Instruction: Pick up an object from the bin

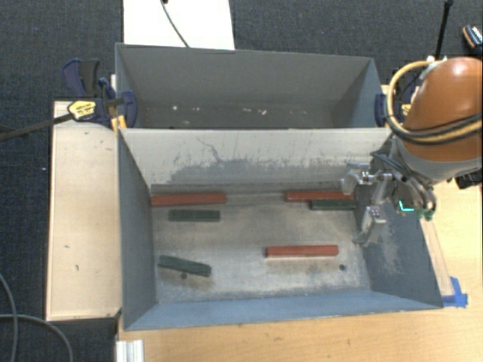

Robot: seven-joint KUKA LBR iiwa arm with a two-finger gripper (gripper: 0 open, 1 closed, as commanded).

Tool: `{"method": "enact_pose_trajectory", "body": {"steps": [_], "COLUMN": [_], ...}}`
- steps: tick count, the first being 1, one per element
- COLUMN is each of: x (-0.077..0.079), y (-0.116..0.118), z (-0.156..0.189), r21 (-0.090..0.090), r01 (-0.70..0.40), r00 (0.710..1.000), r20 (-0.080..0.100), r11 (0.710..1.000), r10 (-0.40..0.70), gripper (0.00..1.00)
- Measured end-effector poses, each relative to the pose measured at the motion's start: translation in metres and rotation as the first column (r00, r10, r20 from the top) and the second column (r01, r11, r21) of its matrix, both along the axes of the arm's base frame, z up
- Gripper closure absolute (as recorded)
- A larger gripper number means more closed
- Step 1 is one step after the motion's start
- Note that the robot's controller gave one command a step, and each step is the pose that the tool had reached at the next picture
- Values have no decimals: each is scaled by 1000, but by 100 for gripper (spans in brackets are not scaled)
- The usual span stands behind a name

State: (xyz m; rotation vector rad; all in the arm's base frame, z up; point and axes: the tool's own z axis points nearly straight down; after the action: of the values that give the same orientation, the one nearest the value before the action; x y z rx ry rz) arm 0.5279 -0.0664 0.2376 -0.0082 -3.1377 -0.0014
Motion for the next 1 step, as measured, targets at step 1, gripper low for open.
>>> {"method": "enact_pose_trajectory", "body": {"steps": [1], "x": [-27], "y": [47], "z": [-171], "r21": [2], "r01": [-286], "r00": [958], "r20": [-1], "r11": [958], "r10": [286], "gripper": [0]}}
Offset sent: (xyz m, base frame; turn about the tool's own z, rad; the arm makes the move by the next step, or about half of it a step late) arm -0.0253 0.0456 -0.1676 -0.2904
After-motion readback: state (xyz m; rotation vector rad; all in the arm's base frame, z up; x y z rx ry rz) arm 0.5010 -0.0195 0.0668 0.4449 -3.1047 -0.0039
